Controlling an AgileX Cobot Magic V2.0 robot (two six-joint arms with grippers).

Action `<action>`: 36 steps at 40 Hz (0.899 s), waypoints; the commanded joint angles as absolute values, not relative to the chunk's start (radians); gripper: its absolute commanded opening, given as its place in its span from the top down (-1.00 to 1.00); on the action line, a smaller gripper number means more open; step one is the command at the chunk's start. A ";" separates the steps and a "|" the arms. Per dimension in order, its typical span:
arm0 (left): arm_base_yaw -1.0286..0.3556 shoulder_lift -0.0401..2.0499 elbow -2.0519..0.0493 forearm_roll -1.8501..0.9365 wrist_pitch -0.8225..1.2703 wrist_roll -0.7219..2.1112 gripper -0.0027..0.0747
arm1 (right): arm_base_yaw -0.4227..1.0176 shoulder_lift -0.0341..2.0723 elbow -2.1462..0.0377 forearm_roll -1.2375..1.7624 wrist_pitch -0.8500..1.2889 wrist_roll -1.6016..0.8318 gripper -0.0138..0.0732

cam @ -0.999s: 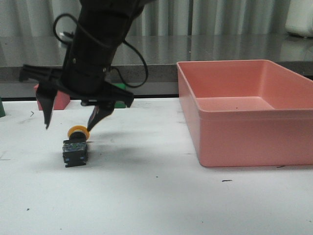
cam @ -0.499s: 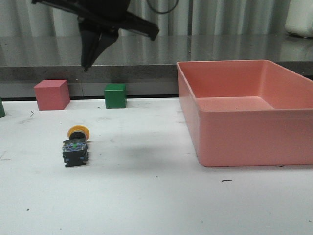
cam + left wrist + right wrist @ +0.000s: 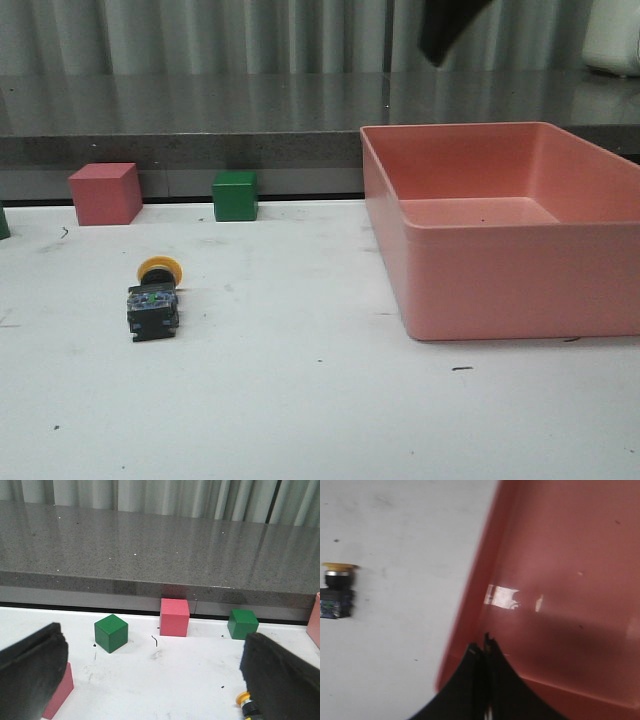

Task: Place and stand button with both arms
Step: 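Open the right gripper, release the button lying on its side, lift away, then lower the left gripper and grasp the button by its yellow cap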

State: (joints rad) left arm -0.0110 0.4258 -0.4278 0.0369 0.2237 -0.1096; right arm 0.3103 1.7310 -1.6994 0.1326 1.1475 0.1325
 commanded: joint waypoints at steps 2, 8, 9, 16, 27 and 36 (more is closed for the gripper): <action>-0.008 0.438 -0.463 0.027 0.153 -0.109 -0.81 | 0.203 1.557 -1.529 0.132 1.057 0.091 0.83; -0.008 0.438 -0.463 0.027 0.153 -0.109 -0.81 | 0.094 1.403 -1.276 0.131 0.975 0.064 0.83; -0.008 0.438 -0.463 0.027 0.153 -0.109 -0.81 | 0.082 1.379 -1.243 0.131 0.961 0.062 0.83; -0.008 0.438 -0.463 0.027 0.153 -0.109 -0.81 | 0.043 1.190 -1.009 0.111 0.822 0.062 0.83; -0.008 0.438 -0.463 0.027 0.153 -0.109 -0.81 | 0.044 0.863 -0.696 0.048 0.563 0.062 0.84; -0.008 0.438 -0.463 0.027 0.153 -0.109 -0.81 | 0.045 0.558 -0.471 0.007 0.420 0.062 0.84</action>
State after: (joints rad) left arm -0.0110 0.4258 -0.4278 0.0369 0.2237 -0.1096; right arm 0.0501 0.6627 -0.5107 0.0297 0.5333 0.0710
